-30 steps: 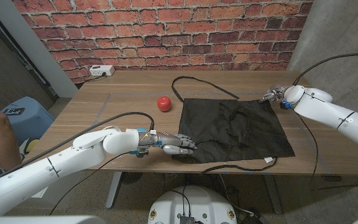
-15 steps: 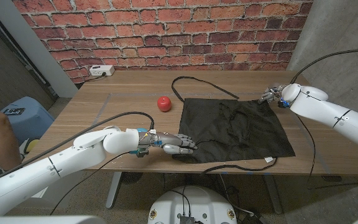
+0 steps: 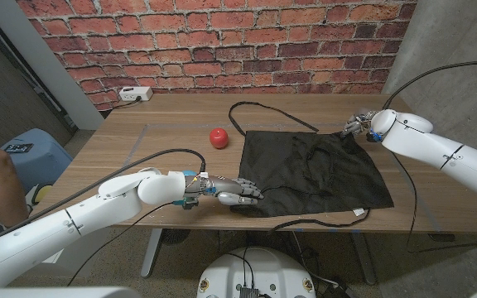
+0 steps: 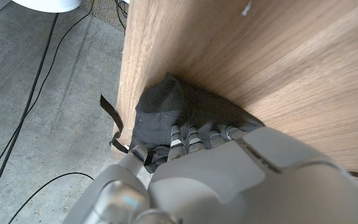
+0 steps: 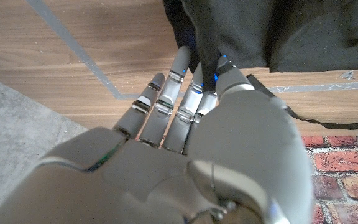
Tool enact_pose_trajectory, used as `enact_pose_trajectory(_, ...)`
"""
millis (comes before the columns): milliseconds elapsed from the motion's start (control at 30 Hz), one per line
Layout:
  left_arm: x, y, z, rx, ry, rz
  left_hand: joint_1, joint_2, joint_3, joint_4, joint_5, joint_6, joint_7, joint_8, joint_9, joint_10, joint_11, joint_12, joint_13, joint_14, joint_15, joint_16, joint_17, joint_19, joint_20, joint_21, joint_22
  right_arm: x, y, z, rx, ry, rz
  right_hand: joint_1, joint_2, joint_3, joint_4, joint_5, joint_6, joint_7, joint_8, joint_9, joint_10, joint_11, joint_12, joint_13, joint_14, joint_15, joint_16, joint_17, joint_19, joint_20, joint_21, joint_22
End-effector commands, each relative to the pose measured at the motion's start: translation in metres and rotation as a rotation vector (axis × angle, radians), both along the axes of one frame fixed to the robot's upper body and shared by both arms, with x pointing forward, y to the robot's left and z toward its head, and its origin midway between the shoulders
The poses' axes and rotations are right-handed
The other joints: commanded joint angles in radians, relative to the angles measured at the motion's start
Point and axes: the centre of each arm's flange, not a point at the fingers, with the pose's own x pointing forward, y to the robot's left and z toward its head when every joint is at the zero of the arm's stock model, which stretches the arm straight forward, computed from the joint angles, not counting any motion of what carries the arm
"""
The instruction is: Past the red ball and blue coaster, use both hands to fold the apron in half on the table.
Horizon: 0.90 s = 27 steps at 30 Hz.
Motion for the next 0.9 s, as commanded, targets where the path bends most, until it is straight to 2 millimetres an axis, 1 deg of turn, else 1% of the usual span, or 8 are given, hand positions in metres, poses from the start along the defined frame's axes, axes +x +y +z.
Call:
enact_pose_trajectory(33, -0.001, 0.0, -0.001, -0.007, 0.003, -0.004, -0.004, 0.01, 0.008, 0.002, 0.001, 0.005, -0.003, -0.003, 0.002, -0.005, -0.005, -0.003, 0.005, -0.043, 0.001, 0.0, 0.002, -0.145, 0.003, 0.004, 0.004, -0.012, 0.015, 0.01, -0.023, -0.019, -0.01, 0.02, -0.002, -0.009, 0.0, 0.01, 0.013, 0.005, 0.01, 0.0, 0.019, 0.002, -0.003, -0.003, 0.017, -0.114, 0.004, 0.004, 0.019, -0.018, 0.008, 0.005)
enact_pose_trajectory(300, 0.0, 0.001, -0.001, -0.017, 0.01, -0.01, -0.004, 0.01, 0.01, 0.001, 0.001, 0.017, -0.003, 0.001, 0.002, -0.005, -0.004, -0.003, 0.005, -0.042, 0.001, 0.0, 0.002, -0.145, 0.003, 0.004, 0.004, -0.02, 0.027, 0.018, -0.033, -0.031, -0.012, 0.034, -0.004, -0.016, 0.003, 0.014, 0.019, 0.008, 0.011, -0.005, 0.025, 0.007, -0.002, -0.001, 0.034, -0.115, 0.003, 0.008, 0.03, -0.012, 0.009, 0.006)
enact_pose_trajectory(433, 0.001, 0.002, -0.001, -0.02, 0.011, -0.013, -0.004, 0.01, 0.011, 0.001, 0.001, 0.019, -0.003, 0.002, 0.002, -0.006, -0.005, -0.003, 0.005, -0.042, 0.001, 0.0, 0.002, -0.145, 0.004, 0.004, 0.004, -0.022, 0.031, 0.021, -0.021, -0.026, -0.006, 0.042, -0.005, -0.018, 0.003, 0.015, 0.02, 0.009, 0.01, -0.007, 0.026, 0.006, -0.003, -0.002, 0.04, -0.115, 0.001, 0.01, 0.038, -0.005, 0.011, 0.006)
enact_pose_trajectory(467, 0.001, 0.002, -0.001, -0.021, 0.011, -0.013, -0.003, 0.01, 0.011, 0.001, 0.001, 0.02, -0.003, 0.002, 0.002, -0.006, -0.004, -0.003, 0.005, -0.041, 0.002, 0.0, 0.002, -0.145, 0.004, 0.004, 0.004, -0.023, 0.032, 0.022, -0.022, -0.028, -0.009, 0.045, -0.006, -0.018, 0.003, 0.016, 0.022, 0.016, 0.011, -0.008, 0.027, 0.008, -0.003, -0.001, 0.043, -0.115, 0.001, 0.012, 0.04, -0.004, 0.011, 0.006)
enact_pose_trajectory(533, 0.001, 0.003, -0.001, -0.025, 0.013, -0.015, -0.003, 0.01, 0.012, 0.001, 0.001, 0.019, -0.003, 0.002, 0.002, -0.005, -0.004, -0.003, 0.005, -0.042, 0.001, 0.0, 0.002, -0.145, 0.004, 0.004, 0.004, -0.024, 0.035, 0.023, -0.022, -0.031, -0.016, 0.048, -0.006, -0.02, 0.004, 0.017, 0.023, 0.017, 0.01, -0.009, 0.03, 0.009, -0.003, -0.004, 0.046, -0.115, 0.0, 0.013, 0.041, -0.003, 0.011, 0.006)
enact_pose_trajectory(900, 0.004, 0.004, -0.002, -0.038, 0.025, -0.024, -0.003, 0.01, 0.014, 0.001, 0.001, 0.021, -0.006, 0.001, 0.002, -0.006, -0.004, -0.003, 0.005, -0.042, 0.001, 0.0, 0.002, -0.144, 0.003, 0.005, 0.004, -0.024, 0.054, 0.028, -0.026, -0.023, -0.006, 0.065, -0.002, -0.023, 0.006, 0.016, 0.023, 0.025, 0.007, -0.014, 0.03, 0.014, -0.003, 0.0, 0.057, -0.115, -0.004, 0.02, 0.05, 0.004, 0.011, 0.006)
